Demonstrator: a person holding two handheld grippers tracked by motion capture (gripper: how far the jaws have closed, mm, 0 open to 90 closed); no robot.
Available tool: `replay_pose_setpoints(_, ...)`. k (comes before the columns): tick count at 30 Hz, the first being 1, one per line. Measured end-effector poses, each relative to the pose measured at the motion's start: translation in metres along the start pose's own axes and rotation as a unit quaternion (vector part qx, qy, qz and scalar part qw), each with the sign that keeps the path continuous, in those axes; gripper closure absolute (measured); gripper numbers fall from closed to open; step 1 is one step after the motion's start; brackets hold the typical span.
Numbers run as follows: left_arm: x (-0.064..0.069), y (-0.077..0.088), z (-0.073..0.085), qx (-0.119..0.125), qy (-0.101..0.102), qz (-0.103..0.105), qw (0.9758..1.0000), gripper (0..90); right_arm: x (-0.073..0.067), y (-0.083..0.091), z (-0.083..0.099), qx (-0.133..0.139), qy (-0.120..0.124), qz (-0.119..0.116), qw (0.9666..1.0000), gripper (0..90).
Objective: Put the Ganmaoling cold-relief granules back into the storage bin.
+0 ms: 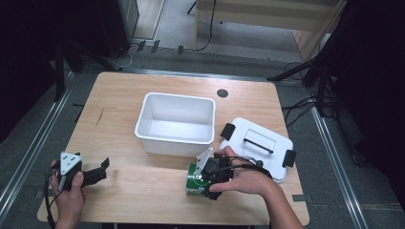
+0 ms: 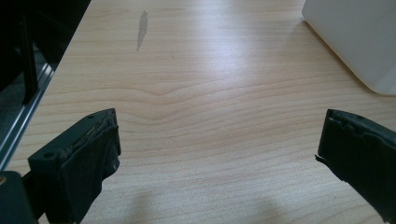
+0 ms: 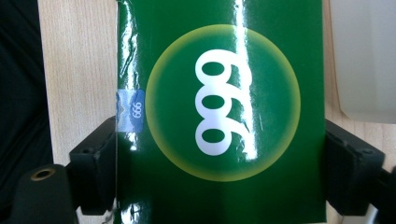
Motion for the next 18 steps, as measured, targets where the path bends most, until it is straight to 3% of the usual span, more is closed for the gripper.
replay_pose_setpoints(4, 0.0, 0.0, 0.0, 0.0, 0.0, -0.001, 1.0, 0.0, 0.002, 0.001, -0.001, -0.005, -0.004, -0.003, 1.0, 15.8)
replay_pose_setpoints(13, 0.0, 0.0, 0.0, 0.001, 0.0, -0.001, 1.0, 0.0, 0.003, 0.02, -0.011, 0.006, 0.028, 0.006, 0.9996, 15.8)
replay_pose_setpoints(18, -0.001, 0.0, 0.0, 0.0, 0.001, -0.001, 1.0, 0.0, 0.001, 0.035, -0.018, 0.018, 0.048, -0.006, 0.9987, 15.9)
Point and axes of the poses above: each handheld gripper's, and its own axes: y roughly backward along the jaws, z roughly out of its underside, x roughly to its right, the point moved 5 cm from there along -y, roughly forward along the jaws, and after that the axes turned 12 degrees about x, right-handed, at the moved point
